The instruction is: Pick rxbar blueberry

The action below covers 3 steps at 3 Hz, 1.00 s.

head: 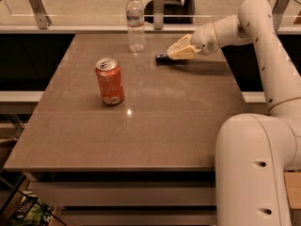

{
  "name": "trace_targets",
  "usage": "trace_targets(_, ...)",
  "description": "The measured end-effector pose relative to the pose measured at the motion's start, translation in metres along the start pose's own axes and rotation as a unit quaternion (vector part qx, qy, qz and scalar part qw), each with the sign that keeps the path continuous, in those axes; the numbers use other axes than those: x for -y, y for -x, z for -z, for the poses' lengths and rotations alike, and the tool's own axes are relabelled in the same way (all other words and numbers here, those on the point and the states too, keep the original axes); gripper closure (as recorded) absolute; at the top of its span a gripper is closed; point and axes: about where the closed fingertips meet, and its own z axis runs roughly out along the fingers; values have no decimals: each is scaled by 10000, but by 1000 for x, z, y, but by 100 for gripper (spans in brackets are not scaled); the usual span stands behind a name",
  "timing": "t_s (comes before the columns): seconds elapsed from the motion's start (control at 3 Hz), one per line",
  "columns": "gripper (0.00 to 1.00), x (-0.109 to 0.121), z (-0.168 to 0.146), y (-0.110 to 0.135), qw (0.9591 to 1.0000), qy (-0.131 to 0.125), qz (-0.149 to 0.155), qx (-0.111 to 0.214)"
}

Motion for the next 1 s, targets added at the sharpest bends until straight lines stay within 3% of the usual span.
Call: trace_targets(1.0, 100, -14, 23, 36, 9995, -154, 52, -265)
